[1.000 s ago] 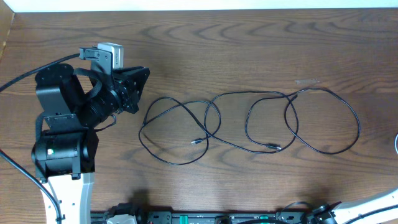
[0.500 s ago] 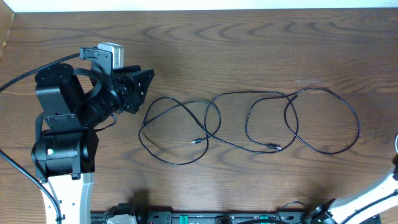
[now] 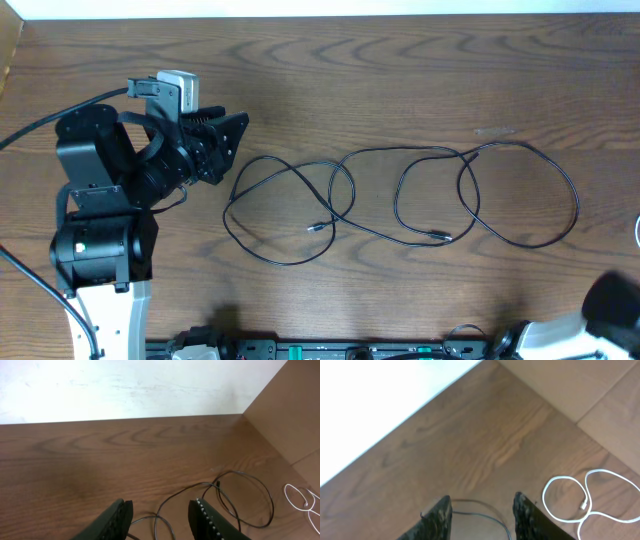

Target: Untangle cables

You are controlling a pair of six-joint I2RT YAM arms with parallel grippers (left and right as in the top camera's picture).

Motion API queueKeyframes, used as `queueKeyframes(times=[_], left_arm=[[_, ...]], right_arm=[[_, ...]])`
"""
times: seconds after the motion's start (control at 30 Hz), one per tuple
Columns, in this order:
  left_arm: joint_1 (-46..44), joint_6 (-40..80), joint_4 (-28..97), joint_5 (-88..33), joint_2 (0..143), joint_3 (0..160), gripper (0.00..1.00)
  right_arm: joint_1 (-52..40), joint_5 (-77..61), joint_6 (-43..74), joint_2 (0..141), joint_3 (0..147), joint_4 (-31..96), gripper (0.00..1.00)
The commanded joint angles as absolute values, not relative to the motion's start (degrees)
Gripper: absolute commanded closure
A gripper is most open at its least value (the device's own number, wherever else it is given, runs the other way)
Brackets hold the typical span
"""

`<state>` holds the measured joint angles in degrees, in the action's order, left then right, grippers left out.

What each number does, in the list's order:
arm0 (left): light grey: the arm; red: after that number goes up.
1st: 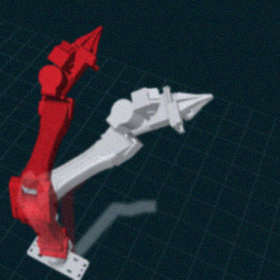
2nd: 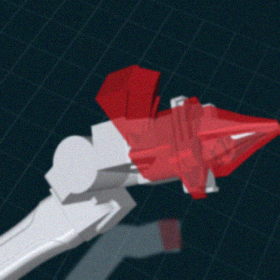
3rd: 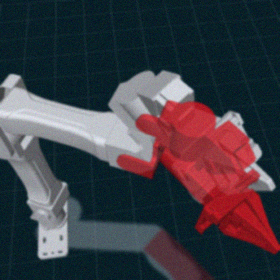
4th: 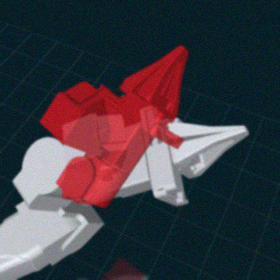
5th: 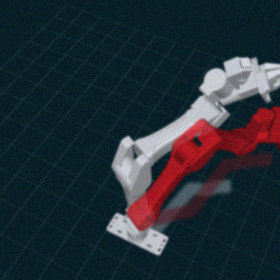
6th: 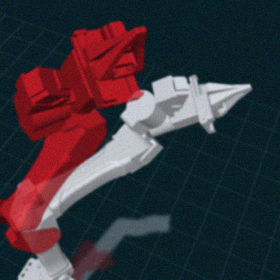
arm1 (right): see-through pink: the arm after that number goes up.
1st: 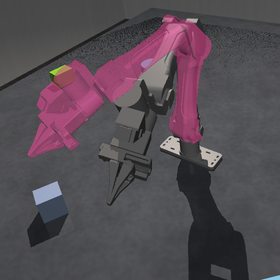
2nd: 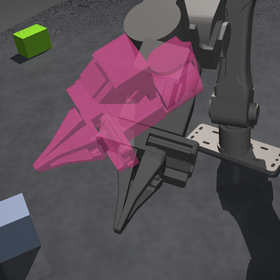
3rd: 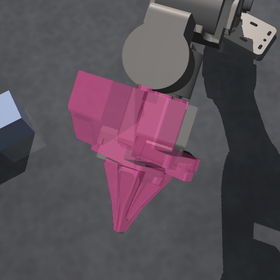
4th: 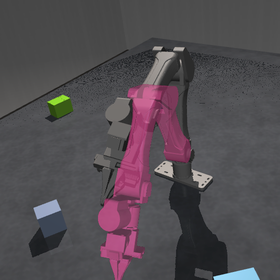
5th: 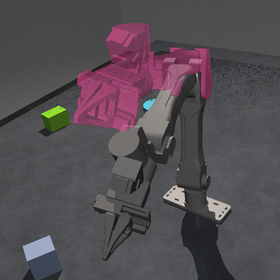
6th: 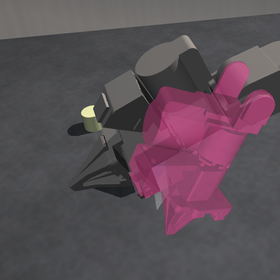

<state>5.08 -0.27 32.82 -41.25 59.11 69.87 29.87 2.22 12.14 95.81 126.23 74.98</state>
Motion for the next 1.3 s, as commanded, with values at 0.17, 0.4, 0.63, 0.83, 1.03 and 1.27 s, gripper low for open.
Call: queueKeyframes(times=[0.17, 0.4, 0.63, 0.83, 1.03, 1.27], left_arm=[[5.06, -1.32, 32.75, -41.52, 57.23, 69.43, 0.58], [5.04, -2.85, 33.61, -41.52, 56.27, 69.43, 0.57], [5.06, -3.66, 33.82, -41.30, 55.55, 69.43, 0.57], [5.06, -3.70, 34.24, -41.30, 55.55, 69.43, 0.57], [5.06, -7.51, 37.47, -41.28, 55.57, 69.43, 0.57], [5.06, -7.94, 38.37, -36.75, 55.61, 68.45, 0.55]], right_arm=[[28.01, 5.37, 11.07, 70.28, 82.37, 50.15, 0.51], [24.86, -2.52, 17.08, 63.31, 62.02, 44.25, 0.46], [12.75, -1.48, 23.66, 64.29, 49.50, 37.76, 0.45], [1.76, -2.11, 18.68, 70.59, 48.53, 33.04, 0.40], [-7.31, -4.16, 15.11, 77.82, 48.56, 29.71, 0.37], [-13.15, -2.96, 17.76, 83.64, 50.06, 25.63, 0.29]])
